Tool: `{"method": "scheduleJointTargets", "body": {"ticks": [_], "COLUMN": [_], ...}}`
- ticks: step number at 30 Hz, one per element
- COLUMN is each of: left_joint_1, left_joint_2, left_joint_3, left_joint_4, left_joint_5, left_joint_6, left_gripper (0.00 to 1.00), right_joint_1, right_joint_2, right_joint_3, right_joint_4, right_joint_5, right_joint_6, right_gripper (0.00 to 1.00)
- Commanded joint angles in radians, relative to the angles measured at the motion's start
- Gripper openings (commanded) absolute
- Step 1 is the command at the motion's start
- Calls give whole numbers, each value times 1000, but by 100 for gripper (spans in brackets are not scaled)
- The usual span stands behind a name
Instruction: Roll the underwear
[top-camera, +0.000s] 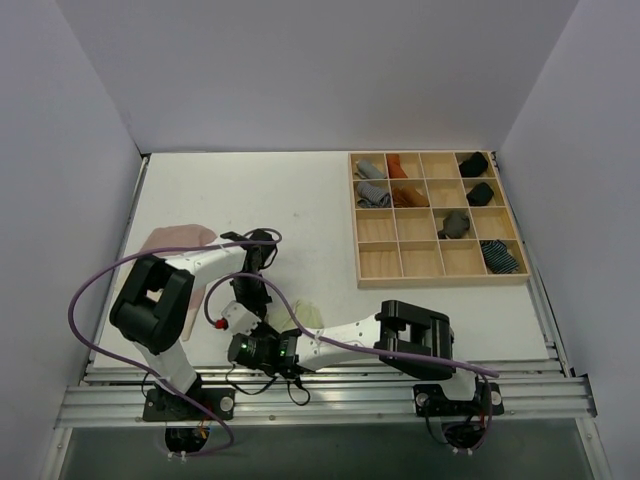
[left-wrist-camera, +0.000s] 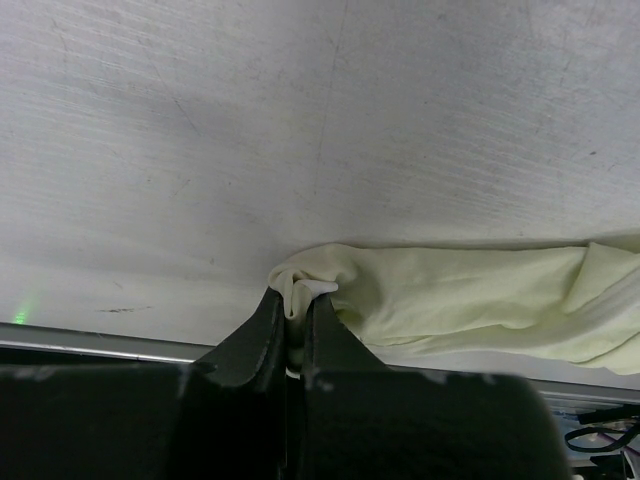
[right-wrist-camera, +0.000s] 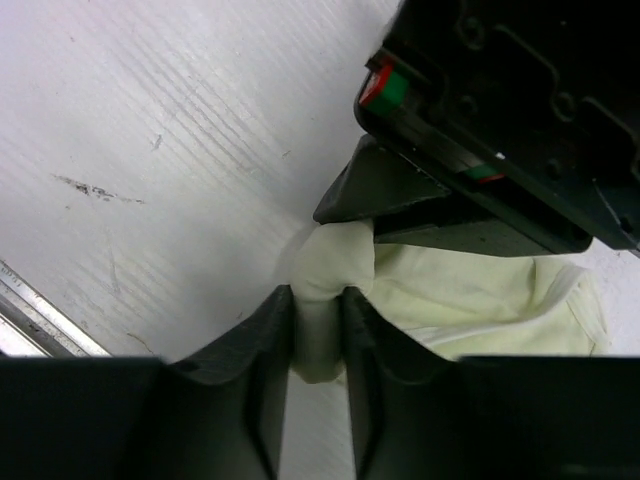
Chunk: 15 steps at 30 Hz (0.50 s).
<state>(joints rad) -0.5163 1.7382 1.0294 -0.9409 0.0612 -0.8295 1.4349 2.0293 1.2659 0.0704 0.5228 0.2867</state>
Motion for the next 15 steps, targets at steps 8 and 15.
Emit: {"method": "scheduleJointTargets", "body": {"ticks": [8,15], "left_joint_1": [62,177], "left_joint_2": [-46,-187], "left_joint_3": [1,-12], "left_joint_4": [-47,-64], "left_joint_5": [29,5], "left_joint_6": [-37,-36], "left_gripper": [22,42], "right_joint_1": [-22,-42], "right_joint_2": [-30,-106], "right_joint_3": [-158,-425], "right_joint_4": [0,251], "right_joint_5": [-61,-227], "right_joint_6": [265,497], "right_gripper": [1,0]}}
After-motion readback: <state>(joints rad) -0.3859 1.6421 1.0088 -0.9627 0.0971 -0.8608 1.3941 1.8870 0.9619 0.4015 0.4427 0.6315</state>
